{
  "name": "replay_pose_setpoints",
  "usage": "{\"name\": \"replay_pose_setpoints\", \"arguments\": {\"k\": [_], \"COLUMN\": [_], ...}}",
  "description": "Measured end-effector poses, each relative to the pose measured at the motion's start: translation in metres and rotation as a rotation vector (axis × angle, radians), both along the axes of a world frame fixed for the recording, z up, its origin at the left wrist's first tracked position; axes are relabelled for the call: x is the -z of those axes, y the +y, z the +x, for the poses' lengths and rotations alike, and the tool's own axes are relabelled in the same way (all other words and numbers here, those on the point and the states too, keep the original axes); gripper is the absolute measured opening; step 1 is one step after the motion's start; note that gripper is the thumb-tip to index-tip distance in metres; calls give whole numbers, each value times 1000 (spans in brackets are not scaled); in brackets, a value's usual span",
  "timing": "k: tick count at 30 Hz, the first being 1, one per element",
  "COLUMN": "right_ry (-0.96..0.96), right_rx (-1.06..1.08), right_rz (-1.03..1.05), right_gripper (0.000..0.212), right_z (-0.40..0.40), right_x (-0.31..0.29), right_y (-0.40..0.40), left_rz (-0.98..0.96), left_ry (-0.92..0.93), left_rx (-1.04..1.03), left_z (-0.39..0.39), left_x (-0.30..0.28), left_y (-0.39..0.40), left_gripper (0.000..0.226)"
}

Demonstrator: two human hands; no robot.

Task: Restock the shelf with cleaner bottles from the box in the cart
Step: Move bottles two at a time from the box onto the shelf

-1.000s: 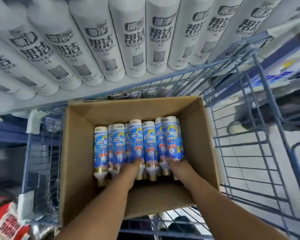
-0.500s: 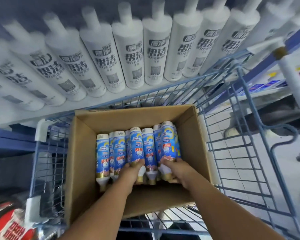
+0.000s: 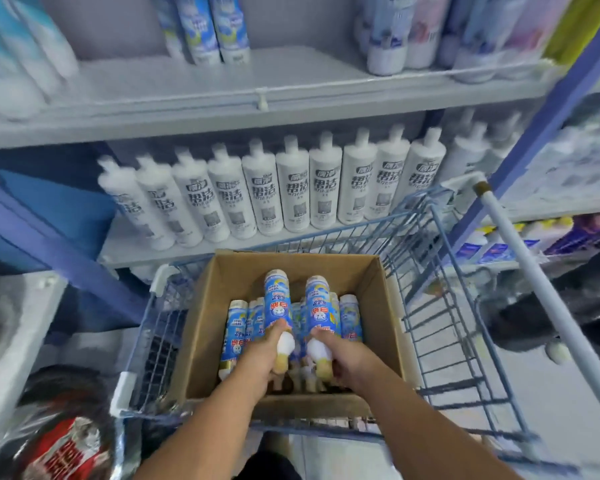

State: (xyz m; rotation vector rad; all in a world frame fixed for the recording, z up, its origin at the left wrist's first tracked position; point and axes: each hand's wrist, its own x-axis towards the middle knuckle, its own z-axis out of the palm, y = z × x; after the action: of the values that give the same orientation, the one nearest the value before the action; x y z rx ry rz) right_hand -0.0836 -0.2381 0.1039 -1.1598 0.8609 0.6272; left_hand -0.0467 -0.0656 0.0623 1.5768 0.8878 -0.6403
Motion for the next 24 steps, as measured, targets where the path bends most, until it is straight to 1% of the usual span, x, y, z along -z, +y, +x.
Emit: {"name": "replay_pose_setpoints", "arguments": {"k": [1, 2, 4, 5, 6, 9, 10, 12, 14, 15, 17, 20, 24], "right_ry": [-37, -68, -132, -168, -207, -321, -357, -403, -443, -462, -505, -558, -633], "right_rx": [-10, -18, -39, -58, -77, -140, -150, -167, -190, -213, -244, -246, -259], "right_rz": [-7, -20, -22, -30, -47, -80, -82, -63, -65, -74, -93, -92, -82], "right_gripper": [55, 51, 46, 46, 48, 47, 45, 44, 54, 59, 59, 53, 57], "right_z": [-2, -4, -8, -8, -8, -8, -8, -9, -11, -11, -12, -9, 7], "right_x": [-12, -25, -50, -63, -77, -116, -130, -155, -183, -195, -222, -254, -290], "right_y": [3, 5, 11, 13, 15, 21, 23, 29, 35, 38, 45, 54, 65], "left_rz": [-10, -25, -39, -58, -77, -48, -32, -16, -6, -11, -33, -52, -82], "left_ry": [-34, -72, -153, -190, -226, -334, -364, -447, -492, -512, -550, -598, -647], "left_rx": [-17, -32, -62, -74, -106, -122, -111, -109, -130, -140, -149, -163, -213], "left_z": [-11, -20, -35, -39, -43, -45, -47, -57, -64, -63, -63, -58, -37], "left_x": [-43, -74, -113, -124, -135, -157, -170, -211, -245, -256, -280, -313, -348], "left_y": [-4, -5, -4, -2, 1, 14, 18, 23, 29, 33, 37, 43, 54], "left_gripper": [94, 79, 51, 46, 49, 80, 81, 69, 55, 53, 54, 57, 64]}}
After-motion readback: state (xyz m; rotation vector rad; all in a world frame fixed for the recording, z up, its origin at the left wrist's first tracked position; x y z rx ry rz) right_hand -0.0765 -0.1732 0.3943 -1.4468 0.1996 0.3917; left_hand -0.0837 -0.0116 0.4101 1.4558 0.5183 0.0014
